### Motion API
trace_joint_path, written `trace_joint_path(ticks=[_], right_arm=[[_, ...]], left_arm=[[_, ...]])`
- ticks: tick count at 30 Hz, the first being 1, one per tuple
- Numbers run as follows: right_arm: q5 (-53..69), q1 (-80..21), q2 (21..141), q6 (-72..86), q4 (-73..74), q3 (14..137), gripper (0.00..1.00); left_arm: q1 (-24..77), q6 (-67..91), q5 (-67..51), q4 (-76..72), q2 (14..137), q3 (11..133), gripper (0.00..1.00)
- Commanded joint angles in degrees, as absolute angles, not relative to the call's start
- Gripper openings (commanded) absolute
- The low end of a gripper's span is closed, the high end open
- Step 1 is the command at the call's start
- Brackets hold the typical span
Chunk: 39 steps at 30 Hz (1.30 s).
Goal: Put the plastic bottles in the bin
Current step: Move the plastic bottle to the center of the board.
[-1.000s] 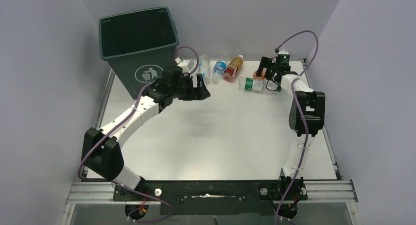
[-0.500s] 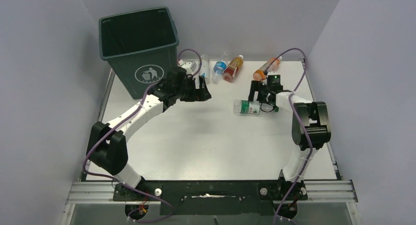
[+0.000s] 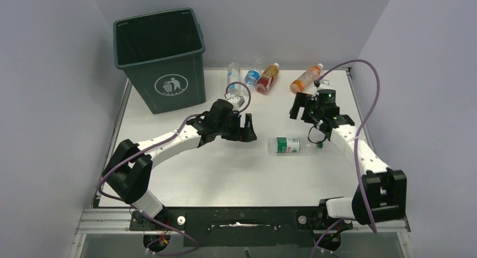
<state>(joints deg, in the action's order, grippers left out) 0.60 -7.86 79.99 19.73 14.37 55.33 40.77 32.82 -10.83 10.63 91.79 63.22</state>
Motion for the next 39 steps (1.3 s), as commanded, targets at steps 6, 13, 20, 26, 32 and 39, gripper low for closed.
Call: trace_joint_path(ticks=[6,13,20,26,32,39], right_arm=[[10.6,-10.9,56.9,45.1,39.0,43.3,0.98],[7.6,-14.9,43.1,56.2,42.1,35.3,0.98],[5.4,-15.5,47.3,59.9,38.4,30.8,0.98],[2.9,-15.6,50.4,61.0,35.6,30.7,0.98],[1.0,-15.5,53.8,60.0,34.0,31.7,0.98],[-0.1,-15.4,59.4,57.8,31.3,33.8,0.98]], left_arm=[[41.8,33.7,-11.2,2.9,91.6,63.7,0.85],[42.1,34.8,-12.5,0.7,91.8,62.8,0.85],[42.5,34.7,-12.1,1.0,90.7,63.1,0.85],[42.5,34.5,-11.8,1.4,89.7,62.7,0.85],[42.5,33.9,-11.9,2.0,90.0,63.0,0.85],[42.5,33.7,-12.7,2.2,91.5,64.1,0.85]])
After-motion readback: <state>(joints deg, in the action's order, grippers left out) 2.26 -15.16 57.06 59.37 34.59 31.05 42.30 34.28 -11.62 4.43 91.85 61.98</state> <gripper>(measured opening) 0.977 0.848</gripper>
